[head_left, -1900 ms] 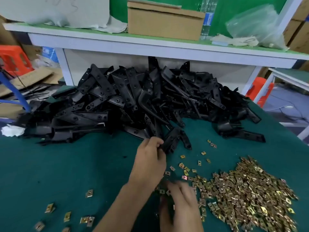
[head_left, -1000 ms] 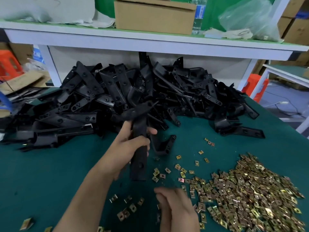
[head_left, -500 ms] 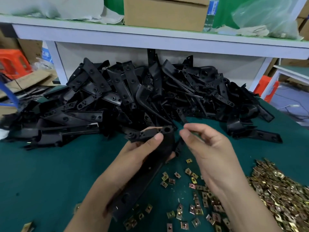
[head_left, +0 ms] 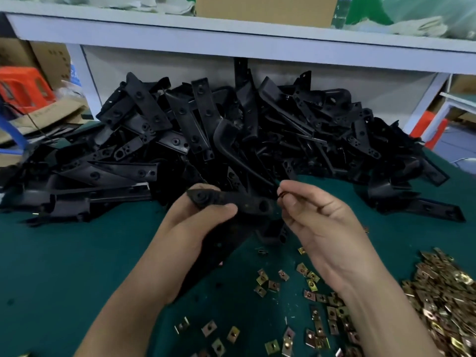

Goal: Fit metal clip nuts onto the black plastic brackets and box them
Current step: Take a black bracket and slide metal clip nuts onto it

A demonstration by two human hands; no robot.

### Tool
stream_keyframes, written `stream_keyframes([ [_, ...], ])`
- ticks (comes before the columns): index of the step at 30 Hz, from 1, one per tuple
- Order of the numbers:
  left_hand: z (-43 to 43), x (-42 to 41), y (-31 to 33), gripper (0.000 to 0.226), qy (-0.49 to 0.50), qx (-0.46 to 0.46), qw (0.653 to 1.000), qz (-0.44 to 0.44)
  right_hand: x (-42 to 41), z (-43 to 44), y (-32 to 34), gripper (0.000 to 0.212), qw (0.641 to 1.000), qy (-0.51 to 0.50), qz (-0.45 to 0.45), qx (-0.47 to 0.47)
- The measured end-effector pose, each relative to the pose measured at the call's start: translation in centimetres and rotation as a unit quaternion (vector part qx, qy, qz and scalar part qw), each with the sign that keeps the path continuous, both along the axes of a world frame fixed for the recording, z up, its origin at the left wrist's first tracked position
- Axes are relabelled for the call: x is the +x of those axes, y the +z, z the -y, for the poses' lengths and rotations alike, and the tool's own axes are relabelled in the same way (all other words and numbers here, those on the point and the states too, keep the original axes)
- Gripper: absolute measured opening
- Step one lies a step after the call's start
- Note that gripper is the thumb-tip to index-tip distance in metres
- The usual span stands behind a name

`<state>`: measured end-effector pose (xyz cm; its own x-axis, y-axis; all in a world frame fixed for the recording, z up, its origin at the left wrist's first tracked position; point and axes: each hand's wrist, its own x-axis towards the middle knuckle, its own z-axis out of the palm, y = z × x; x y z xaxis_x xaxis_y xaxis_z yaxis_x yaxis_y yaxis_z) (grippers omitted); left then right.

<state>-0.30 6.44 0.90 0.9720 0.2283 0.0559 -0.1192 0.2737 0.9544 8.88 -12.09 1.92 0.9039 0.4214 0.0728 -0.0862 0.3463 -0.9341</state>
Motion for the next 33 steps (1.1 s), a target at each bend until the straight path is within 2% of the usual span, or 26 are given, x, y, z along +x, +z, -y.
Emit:
stream_keyframes([
  [3, 0.6, 0.1, -0.4, 0.036, 0.046, 0.184, 0.981, 0.03, -0.3, 0.3, -0.1, 0.027, 0.999, 0.017, 0.03, -0.011],
  [5, 0.9, 0.1, -0.6, 0.034, 0.054, 0.249, 0.966, 0.045, -0.5, 0.2, -0.2, 0.028, 0.998, 0.004, 0.052, -0.035],
  [8, 0.8, 0.2, -0.5, 0.035, 0.05, 0.264, 0.961, 0.061, -0.8, 0.0, -0.4, 0.024, 0.99, -0.014, 0.105, -0.097],
  [12, 0.7, 0.1, -0.2, 0.031, 0.036, 0.248, 0.965, 0.081, -1.0, 0.1, -0.4, 0.026, 0.966, 0.025, 0.171, -0.191],
  [19, 0.9, 0.3, -0.3, 0.026, -0.016, 0.259, 0.959, 0.111, -0.9, 0.9, 0.3, 0.031, 0.952, 0.07, 0.187, -0.233],
  [26, 0.9, 0.3, -0.8, 0.024, -0.002, 0.303, 0.947, 0.106, -0.6, 1.8, 0.6, 0.024, 0.916, 0.069, 0.27, -0.287],
  [30, 1.0, 0.4, -1.0, 0.027, -0.027, 0.342, 0.936, 0.085, -0.4, 2.6, 0.6, 0.027, 0.876, 0.095, 0.327, -0.341],
  [33, 1.1, 0.4, -1.2, 0.028, -0.049, 0.355, 0.931, 0.066, -0.5, 2.7, 0.4, 0.029, 0.87, 0.121, 0.31, -0.363],
])
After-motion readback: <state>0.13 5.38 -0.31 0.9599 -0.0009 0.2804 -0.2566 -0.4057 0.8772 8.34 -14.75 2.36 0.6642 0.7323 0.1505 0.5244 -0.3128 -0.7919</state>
